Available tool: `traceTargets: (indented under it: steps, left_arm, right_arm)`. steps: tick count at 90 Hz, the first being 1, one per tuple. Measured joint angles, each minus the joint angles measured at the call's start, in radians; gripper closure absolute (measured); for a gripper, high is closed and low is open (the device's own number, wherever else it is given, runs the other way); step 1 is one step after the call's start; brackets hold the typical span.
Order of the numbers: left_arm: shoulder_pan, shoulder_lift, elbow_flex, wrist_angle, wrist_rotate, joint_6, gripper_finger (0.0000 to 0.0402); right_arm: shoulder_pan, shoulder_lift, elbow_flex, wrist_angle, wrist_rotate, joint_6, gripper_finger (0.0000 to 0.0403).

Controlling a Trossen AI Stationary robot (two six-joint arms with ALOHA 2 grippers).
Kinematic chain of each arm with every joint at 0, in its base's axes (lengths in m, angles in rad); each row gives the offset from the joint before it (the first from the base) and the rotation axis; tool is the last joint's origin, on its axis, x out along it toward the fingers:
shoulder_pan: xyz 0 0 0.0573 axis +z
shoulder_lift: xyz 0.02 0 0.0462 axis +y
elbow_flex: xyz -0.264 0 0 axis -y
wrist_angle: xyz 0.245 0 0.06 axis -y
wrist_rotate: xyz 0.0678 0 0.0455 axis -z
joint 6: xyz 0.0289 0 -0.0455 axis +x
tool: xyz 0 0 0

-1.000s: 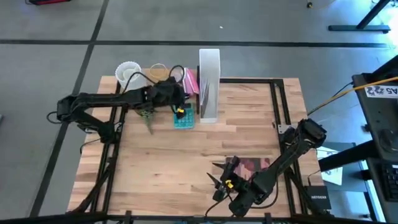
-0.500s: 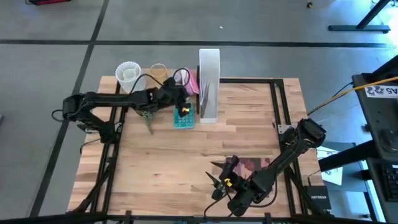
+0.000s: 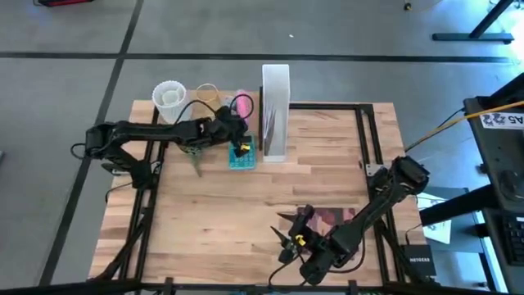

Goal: Stock shelves
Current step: Adjust the pink stapler on the shelf, then put the purple book into the white bookshelf

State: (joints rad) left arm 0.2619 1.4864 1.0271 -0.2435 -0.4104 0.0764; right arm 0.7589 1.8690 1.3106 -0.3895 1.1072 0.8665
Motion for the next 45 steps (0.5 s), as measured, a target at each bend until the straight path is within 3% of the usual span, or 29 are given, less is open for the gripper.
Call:
traceTargets:
  steps: [24, 45]
  left_arm:
    - [-0.015, 0.0, 0.005, -0.007, -0.009, 0.009, 0.0387]
    - [-0.102, -0.029, 0.059, -0.017, -0.006, 0.009, 0.0387]
  right_arm:
    - [0.0, 0.0, 0.0, -0.001, 0.0, 0.0, 0.0205]
    - [0.0, 0.0, 0.0, -0.004, 0.0, -0.006, 0.0205]
